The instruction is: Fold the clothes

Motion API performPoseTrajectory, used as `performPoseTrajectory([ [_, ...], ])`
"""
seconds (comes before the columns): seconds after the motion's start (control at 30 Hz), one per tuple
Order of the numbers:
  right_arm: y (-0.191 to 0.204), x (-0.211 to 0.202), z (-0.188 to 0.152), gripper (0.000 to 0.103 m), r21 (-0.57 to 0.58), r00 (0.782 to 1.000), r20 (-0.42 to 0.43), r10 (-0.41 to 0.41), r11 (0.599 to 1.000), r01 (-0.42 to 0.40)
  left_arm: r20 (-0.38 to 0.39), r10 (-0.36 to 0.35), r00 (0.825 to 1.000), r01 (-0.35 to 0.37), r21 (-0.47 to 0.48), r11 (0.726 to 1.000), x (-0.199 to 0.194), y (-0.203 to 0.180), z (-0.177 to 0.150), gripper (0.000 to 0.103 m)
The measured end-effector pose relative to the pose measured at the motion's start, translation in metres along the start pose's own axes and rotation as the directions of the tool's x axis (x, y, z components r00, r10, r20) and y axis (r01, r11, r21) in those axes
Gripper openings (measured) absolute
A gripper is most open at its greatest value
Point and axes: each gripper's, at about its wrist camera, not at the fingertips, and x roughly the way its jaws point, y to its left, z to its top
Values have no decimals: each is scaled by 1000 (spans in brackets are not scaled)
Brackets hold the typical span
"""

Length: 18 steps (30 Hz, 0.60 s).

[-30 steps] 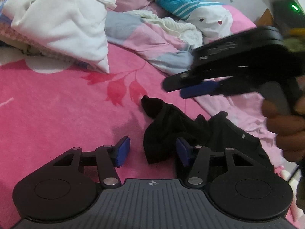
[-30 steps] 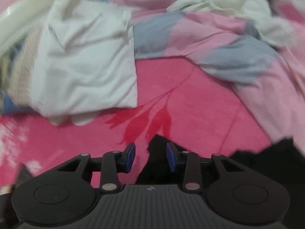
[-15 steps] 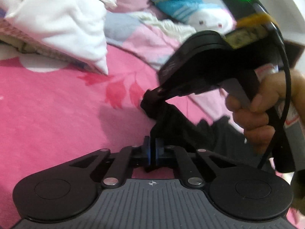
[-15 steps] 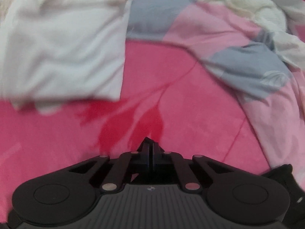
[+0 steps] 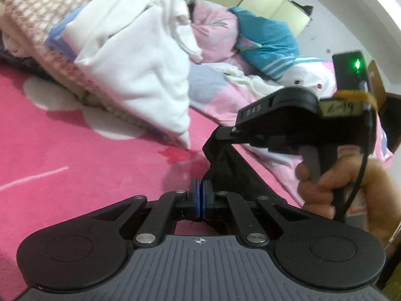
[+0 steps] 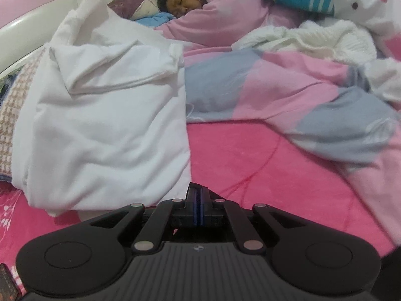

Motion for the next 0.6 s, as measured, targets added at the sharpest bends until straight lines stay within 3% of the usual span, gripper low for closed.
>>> performPoseTrajectory([
  [0.33,-8,35,-14,2,75,997,-13,81,994,-80,-25,42,999,-43,-46,998,6,14,0,0],
  [0.43,-26,32,-10,7,176,990,-10,143,975,-139,-35,50,998,-52,-59,997,8,17,0,0],
  [0.53,-53,9,0,14,281,979,86,186,938,-203,-41,56,998,-59,-79,995,8,20,0,0],
  [0.6,-70,-6,8,15,301,982,113,149,937,-177,-41,62,997,-66,-92,994,7,23,0,0],
])
